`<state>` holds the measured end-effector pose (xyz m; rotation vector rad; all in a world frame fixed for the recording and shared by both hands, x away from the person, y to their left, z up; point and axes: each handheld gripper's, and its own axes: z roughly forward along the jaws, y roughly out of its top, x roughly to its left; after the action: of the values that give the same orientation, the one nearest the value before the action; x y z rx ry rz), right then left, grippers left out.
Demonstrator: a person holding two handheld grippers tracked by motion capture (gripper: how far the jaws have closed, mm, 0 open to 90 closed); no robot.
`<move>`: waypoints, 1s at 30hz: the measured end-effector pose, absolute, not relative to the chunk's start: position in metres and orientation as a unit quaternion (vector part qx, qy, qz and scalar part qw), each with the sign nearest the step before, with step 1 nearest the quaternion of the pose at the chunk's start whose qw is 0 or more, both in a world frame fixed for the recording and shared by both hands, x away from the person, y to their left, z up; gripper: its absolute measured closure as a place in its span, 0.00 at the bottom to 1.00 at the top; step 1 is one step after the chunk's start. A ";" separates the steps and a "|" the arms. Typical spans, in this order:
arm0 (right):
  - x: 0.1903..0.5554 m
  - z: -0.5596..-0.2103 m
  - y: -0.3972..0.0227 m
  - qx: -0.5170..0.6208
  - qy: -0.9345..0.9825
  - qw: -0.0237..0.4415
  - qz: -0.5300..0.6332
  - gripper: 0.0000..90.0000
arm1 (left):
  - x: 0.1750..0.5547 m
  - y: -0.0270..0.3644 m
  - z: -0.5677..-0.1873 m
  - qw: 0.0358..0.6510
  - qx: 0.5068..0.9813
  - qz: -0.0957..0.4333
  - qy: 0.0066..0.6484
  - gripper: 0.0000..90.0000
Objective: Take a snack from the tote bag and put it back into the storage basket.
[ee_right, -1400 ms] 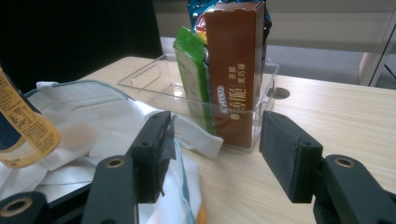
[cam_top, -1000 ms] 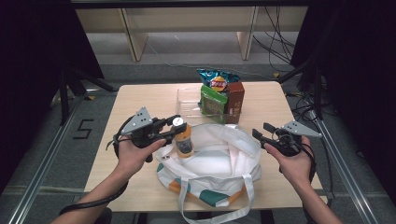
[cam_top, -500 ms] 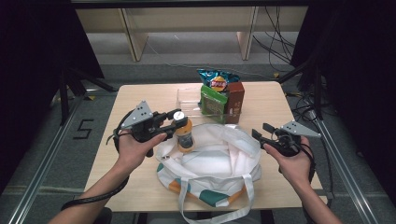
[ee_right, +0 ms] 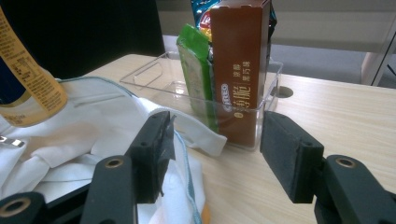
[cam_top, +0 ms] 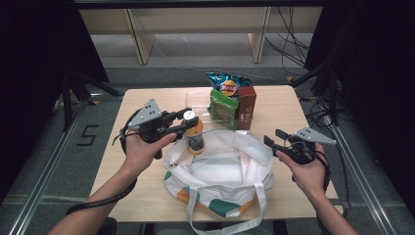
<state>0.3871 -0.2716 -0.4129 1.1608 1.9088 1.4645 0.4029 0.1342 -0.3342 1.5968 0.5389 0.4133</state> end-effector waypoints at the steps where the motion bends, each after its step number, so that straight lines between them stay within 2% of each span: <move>1: 0.387 -0.413 -0.272 0.422 0.695 0.232 0.533 0.49 | 0.403 0.134 -0.333 0.646 0.702 0.182 0.236 0.65; 30: 0.387 -0.415 -0.271 0.426 0.693 0.232 0.533 0.49 | 0.414 0.131 -0.316 0.653 0.694 0.186 0.238 0.65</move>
<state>0.3872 -0.2707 -0.4145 1.1717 1.9056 1.4656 0.4143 0.1314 -0.3160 1.5757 0.5410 0.4211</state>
